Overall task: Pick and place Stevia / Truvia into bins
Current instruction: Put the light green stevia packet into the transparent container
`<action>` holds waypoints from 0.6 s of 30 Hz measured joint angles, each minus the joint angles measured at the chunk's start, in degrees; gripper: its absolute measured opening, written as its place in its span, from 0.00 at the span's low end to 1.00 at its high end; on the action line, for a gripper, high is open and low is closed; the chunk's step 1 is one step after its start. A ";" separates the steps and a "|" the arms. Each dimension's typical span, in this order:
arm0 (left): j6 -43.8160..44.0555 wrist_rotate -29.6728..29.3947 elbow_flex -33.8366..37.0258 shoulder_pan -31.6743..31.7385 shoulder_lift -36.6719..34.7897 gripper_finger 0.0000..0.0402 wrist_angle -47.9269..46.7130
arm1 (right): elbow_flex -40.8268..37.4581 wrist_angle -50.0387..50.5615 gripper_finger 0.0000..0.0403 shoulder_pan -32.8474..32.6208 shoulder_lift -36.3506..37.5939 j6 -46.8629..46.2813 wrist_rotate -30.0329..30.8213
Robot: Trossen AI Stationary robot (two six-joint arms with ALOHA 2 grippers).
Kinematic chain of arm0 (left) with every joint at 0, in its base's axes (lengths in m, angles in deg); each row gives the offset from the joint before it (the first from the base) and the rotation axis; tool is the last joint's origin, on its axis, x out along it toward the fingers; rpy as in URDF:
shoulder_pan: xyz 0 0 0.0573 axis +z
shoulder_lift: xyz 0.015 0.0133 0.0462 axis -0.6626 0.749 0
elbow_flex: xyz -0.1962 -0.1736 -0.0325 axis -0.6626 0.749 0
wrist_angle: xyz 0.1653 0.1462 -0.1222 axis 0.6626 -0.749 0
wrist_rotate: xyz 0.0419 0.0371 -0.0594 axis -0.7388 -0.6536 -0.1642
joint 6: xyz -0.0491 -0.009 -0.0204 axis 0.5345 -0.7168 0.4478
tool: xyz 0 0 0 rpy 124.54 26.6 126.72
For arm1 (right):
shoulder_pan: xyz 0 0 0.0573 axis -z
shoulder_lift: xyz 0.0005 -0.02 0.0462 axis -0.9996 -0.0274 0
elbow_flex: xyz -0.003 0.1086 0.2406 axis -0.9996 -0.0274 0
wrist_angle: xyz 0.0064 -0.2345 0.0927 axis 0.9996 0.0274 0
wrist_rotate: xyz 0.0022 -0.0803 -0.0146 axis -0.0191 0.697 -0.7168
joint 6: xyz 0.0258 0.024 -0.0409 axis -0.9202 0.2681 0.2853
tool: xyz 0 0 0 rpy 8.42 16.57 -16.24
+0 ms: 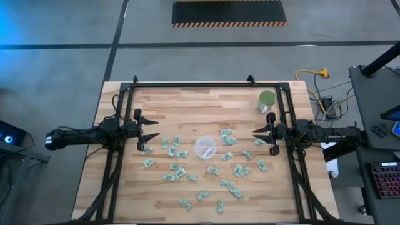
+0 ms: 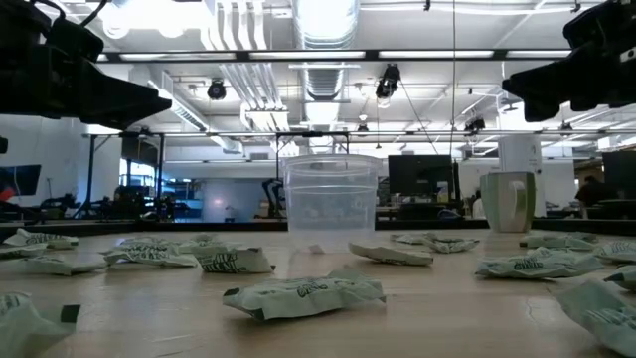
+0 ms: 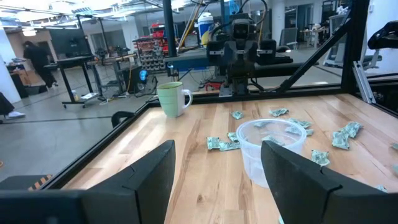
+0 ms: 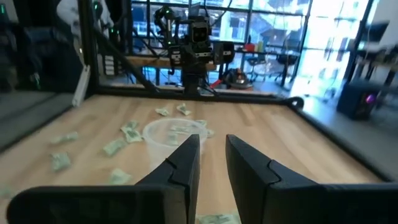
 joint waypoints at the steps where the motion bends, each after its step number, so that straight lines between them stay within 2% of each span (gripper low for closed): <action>1: 0.00 0.01 0.00 0.01 0.00 0.55 0.02 | 0.00 0.00 0.17 0.00 0.00 -1.04 -0.02; 13: -0.39 -0.01 0.00 0.01 0.00 0.55 0.01 | 0.00 -0.76 0.17 0.00 0.00 -0.27 -0.15; 18: -13.10 -0.25 0.00 0.01 0.00 0.55 0.02 | 0.00 -1.32 0.17 0.00 0.02 -4.30 -0.20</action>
